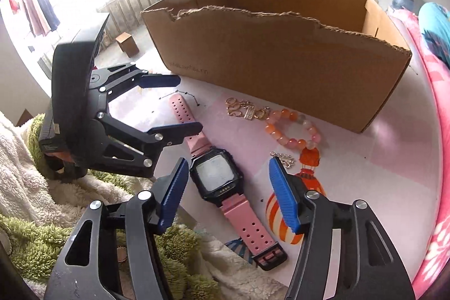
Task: Organize jewelry
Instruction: 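Move the right gripper over the pink-strap black smartwatch, then close the right gripper on the smartwatch strap beside the watch face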
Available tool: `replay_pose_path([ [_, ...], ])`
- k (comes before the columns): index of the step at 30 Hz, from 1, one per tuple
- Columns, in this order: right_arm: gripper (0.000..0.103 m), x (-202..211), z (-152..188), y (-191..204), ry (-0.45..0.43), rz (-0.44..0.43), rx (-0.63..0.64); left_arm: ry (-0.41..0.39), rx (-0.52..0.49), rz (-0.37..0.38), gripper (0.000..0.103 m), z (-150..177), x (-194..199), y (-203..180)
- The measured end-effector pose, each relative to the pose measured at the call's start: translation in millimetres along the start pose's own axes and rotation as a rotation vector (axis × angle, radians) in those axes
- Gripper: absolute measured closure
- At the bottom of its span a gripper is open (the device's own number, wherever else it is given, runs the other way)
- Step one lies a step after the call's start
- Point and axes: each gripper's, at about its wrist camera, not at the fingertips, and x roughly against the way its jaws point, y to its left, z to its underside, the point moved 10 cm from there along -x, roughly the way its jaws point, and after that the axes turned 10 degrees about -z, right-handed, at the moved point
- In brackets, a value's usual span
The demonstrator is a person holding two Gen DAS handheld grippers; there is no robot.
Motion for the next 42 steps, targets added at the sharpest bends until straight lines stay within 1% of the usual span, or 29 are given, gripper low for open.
replay_pose_path([
  [3, 0.041, -16.9, 8.9, 7.2, 0.033, 0.043, 0.050, -0.012, 0.012, -0.004, 0.025, -2.4, 5.8, 5.7],
  [6, 0.041, -31.2, 16.7, 6.7, 0.067, 0.080, 0.067, -0.021, 0.009, 0.003, 0.025, -2.7, 12.3, 6.6],
  [7, 0.042, -30.7, 16.2, 7.3, 0.054, 0.080, 0.072, -0.024, 0.006, 0.009, 0.025, -1.7, 14.5, 5.8],
  [8, 0.047, -32.6, 15.4, 8.4, 0.054, 0.071, 0.068, -0.028, 0.000, 0.016, 0.025, -0.9, 16.6, 4.1],
  [9, 0.056, -33.0, 14.9, 8.6, 0.054, 0.070, 0.064, -0.033, -0.007, 0.022, 0.025, -0.2, 18.5, 2.4],
  [11, 0.056, -31.9, 14.9, 5.4, 0.059, 0.051, 0.050, -0.043, -0.024, 0.033, 0.025, 1.4, 21.5, -2.5],
  [13, 0.056, -29.5, 14.1, 0.6, 0.060, 0.005, 0.028, -0.049, -0.049, 0.039, 0.025, 3.4, 23.1, -8.5],
  [17, 0.056, -21.3, 10.7, -14.4, 0.065, -0.198, -0.111, -0.066, -0.133, 0.037, 0.025, 6.3, 25.7, -22.3],
  [20, 0.056, -21.1, 9.6, -24.0, 0.083, -0.330, -0.185, -0.078, -0.223, 0.011, 0.025, 8.3, 25.6, -33.2],
  [24, 0.056, -23.8, 7.9, -29.9, 0.118, -0.424, -0.219, -0.069, -0.325, -0.027, 0.025, 11.9, 17.1, -45.8],
  [26, 0.056, -24.3, 6.8, -31.7, 0.131, -0.447, -0.224, -0.077, -0.333, -0.020, 0.028, 9.5, 15.9, -50.2],
  [27, 0.056, -23.8, 6.4, -32.4, 0.136, -0.455, -0.226, -0.073, -0.332, -0.005, 0.034, 8.0, 14.8, -53.0],
  [28, 0.056, -23.2, 5.8, -32.7, 0.139, -0.460, -0.227, -0.068, -0.328, 0.006, 0.044, 6.8, 13.8, -54.7],
  [29, 0.056, -26.6, 1.6, -31.5, 0.140, -0.459, -0.227, -0.061, -0.322, 0.013, 0.048, 5.8, 12.0, -55.5],
  [30, 0.056, -25.7, 0.8, -34.8, 0.139, -0.452, -0.224, -0.052, -0.313, 0.023, 0.058, 5.1, 10.4, -55.7],
  [31, 0.056, -25.8, 0.4, -35.0, 0.137, -0.439, -0.218, -0.041, -0.299, 0.038, 0.070, 4.1, 8.6, -56.2],
  [33, 0.056, -18.0, -0.2, -37.5, 0.129, -0.396, -0.202, -0.006, -0.258, 0.076, 0.079, 2.6, 4.6, -55.8],
  [37, 0.052, -15.9, 3.9, -37.5, 0.099, -0.309, -0.185, 0.101, -0.114, 0.196, 0.081, 0.9, -1.1, -48.9],
  [39, 0.052, -10.4, 6.6, -37.8, 0.080, -0.248, -0.157, 0.128, -0.074, 0.229, 0.082, -1.1, -3.0, -45.6],
  [42, 0.052, -2.1, 12.3, -39.0, 0.052, -0.157, -0.135, 0.157, -0.030, 0.258, 0.083, -2.7, -5.8, -42.2],
])
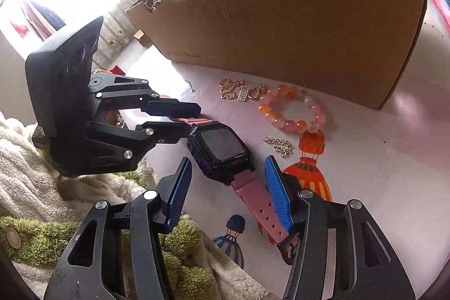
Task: Organize jewelry
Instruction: 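Close the right gripper on the smartwatch strap beside the watch face, then lift the smartwatch with the right gripper and lower it into the box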
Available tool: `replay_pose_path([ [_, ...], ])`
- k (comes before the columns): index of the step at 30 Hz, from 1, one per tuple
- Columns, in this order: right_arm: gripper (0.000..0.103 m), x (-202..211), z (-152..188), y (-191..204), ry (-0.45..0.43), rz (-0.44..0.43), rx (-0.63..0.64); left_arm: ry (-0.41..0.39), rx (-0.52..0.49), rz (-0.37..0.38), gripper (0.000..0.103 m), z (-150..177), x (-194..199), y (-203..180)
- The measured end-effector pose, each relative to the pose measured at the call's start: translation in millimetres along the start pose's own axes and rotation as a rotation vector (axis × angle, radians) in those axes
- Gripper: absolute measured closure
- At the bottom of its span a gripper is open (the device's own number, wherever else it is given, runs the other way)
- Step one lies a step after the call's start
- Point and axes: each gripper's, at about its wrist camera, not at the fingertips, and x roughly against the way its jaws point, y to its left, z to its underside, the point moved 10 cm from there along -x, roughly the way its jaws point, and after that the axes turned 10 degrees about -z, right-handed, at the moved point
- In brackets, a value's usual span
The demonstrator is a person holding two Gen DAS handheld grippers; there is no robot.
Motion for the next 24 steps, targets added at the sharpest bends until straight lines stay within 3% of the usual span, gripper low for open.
replay_pose_path([
  [4, 0.061, 7.8, 11.3, -5.5, -0.020, 0.134, 0.020, 0.010, 0.024, 0.017, 0.084, -1.9, -1.3, 2.9],
  [9, 0.082, 15.5, 24.2, -17.2, -0.061, 0.306, 0.014, 0.013, 0.040, 0.023, 0.084, -1.8, -1.4, 3.9],
  [14, 0.098, 23.0, 26.5, -15.8, -0.150, 0.334, -0.046, -0.002, 0.013, -0.007, 0.086, -3.0, 0.5, 4.2],
  [24, 0.099, 49.1, 24.2, 0.3, -0.286, 0.331, -0.088, -0.045, -0.014, -0.028, 0.096, -13.0, 19.4, -2.4],
])
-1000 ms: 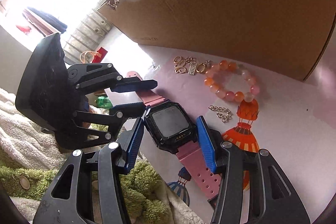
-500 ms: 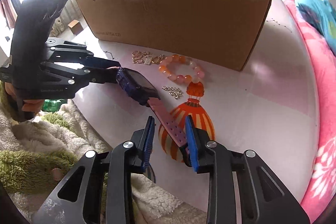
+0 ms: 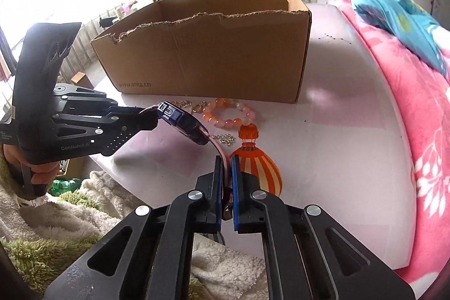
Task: Organize jewelry
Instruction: 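Lift the smartwatch with the right gripper and lower it into the box, then open the right gripper to drop the smartwatch beside the bracelet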
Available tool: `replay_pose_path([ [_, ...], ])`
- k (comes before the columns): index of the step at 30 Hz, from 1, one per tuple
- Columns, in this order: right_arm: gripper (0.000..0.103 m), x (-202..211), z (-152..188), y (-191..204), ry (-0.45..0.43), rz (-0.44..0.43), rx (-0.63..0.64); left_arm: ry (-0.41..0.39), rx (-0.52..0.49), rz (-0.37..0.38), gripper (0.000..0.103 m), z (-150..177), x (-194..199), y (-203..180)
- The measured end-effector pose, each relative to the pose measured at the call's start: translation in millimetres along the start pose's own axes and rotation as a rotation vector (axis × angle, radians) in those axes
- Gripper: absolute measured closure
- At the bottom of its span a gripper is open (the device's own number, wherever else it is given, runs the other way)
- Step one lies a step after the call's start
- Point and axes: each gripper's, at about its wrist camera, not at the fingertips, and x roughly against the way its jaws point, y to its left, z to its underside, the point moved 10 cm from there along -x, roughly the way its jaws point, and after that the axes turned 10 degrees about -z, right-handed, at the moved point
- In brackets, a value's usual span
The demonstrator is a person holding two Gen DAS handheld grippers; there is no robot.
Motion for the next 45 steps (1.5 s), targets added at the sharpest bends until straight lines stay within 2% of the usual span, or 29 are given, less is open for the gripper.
replay_pose_path([
  [5, 0.099, 18.1, -6.9, 5.2, -0.056, 0.003, -0.007, -0.049, -0.003, -0.011, 0.096, -9.7, 19.0, -4.3],
  [10, 0.099, 43.3, -34.3, 6.1, -0.151, 0.030, 0.014, -0.135, -0.033, -0.020, 0.098, -31.4, 49.4, -10.9],
  [15, 0.099, 70.8, -86.0, 10.8, -0.264, 0.056, 0.087, -0.249, -0.044, -0.029, 0.099, -71.2, 87.0, -4.4],
  [18, 0.099, 76.2, -126.3, 10.9, -0.302, 0.044, 0.133, -0.308, -0.028, -0.041, 0.099, -101.7, 104.3, 11.0],
  [20, 0.099, 71.2, -152.1, 11.3, -0.296, 0.013, 0.160, -0.337, -0.008, -0.049, 0.099, -121.0, 112.1, 24.7],
  [22, 0.099, 55.9, -175.6, 11.4, -0.249, -0.037, 0.182, -0.339, 0.025, -0.053, 0.099, -137.4, 110.7, 42.5],
  [24, 0.100, 33.1, -194.3, 6.3, -0.171, -0.087, 0.177, -0.299, 0.086, -0.057, 0.099, -148.4, 97.8, 66.3],
  [26, 0.100, 0.9, -205.6, 1.3, -0.061, -0.132, 0.159, -0.219, 0.165, -0.045, 0.099, -153.5, 75.2, 91.1],
  [30, 0.100, -57.9, -209.2, -7.6, 0.170, -0.184, 0.120, -0.037, 0.306, 0.040, 0.099, -149.4, 22.5, 123.3],
  [34, 0.100, -103.6, -210.3, -19.8, 0.344, -0.191, 0.093, 0.160, 0.415, 0.117, 0.099, -134.1, -27.8, 141.5],
  [37, 0.100, -129.0, -216.8, -29.2, 0.414, -0.145, 0.115, 0.286, 0.468, 0.090, 0.099, -120.7, -55.3, 154.2],
  [39, 0.100, -144.4, -225.2, -36.1, 0.428, -0.117, 0.104, 0.312, 0.475, 0.047, 0.095, -120.3, -61.9, 160.3],
  [43, 0.098, -165.3, -242.7, -47.1, 0.412, -0.068, 0.121, 0.292, 0.497, 0.052, 0.072, -126.4, -61.2, 164.1],
  [45, 0.097, -165.8, -246.8, -44.0, 0.399, -0.089, 0.132, 0.264, 0.500, 0.045, 0.070, -127.9, -56.4, 165.9],
])
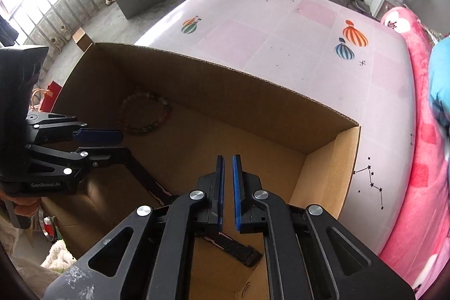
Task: Organize jewelry
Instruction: 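Open the right gripper to drop the smartwatch beside the bracelet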
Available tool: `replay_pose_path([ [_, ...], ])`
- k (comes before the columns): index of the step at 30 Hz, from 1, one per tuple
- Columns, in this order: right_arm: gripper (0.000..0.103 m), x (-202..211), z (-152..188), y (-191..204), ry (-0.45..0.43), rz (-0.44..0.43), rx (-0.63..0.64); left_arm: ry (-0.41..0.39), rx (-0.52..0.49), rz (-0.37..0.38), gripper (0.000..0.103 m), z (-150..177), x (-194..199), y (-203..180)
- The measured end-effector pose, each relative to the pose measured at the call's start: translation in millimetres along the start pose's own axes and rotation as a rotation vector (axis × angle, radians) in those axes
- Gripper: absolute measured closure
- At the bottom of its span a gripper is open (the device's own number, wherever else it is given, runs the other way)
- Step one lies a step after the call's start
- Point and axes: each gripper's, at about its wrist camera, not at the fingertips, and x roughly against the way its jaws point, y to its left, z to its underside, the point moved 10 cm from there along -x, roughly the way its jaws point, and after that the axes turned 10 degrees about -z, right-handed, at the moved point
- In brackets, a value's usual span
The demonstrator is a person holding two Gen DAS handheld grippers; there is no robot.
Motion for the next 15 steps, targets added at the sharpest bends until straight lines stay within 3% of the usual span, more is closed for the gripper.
replay_pose_path([
  [2, 0.096, 0.1, 3.7, 9.1, 0.005, -0.012, 0.049, -0.044, -0.025, -0.010, 0.066, 1.1, 8.8, -0.4],
  [4, 0.079, -2.1, 13.4, 20.4, 0.037, -0.017, 0.101, -0.109, -0.056, -0.017, 0.056, 2.8, 22.2, -2.1],
  [5, 0.064, -4.9, 18.4, 25.3, 0.058, -0.013, 0.125, -0.144, -0.068, -0.020, 0.055, 4.6, 29.9, -2.5],
  [6, 0.056, -9.3, 24.9, 30.3, 0.092, -0.014, 0.151, -0.183, -0.078, -0.030, 0.053, 8.0, 38.7, -1.3],
  [11, 0.048, -37.0, 61.3, 43.4, 0.300, 0.001, 0.233, -0.398, -0.125, -0.103, 0.038, 22.7, 85.8, 5.3],
  [15, 0.047, -59.6, 84.8, 42.0, 0.449, 0.084, 0.319, -0.503, -0.126, -0.134, 0.031, 40.5, 110.3, 17.3],
])
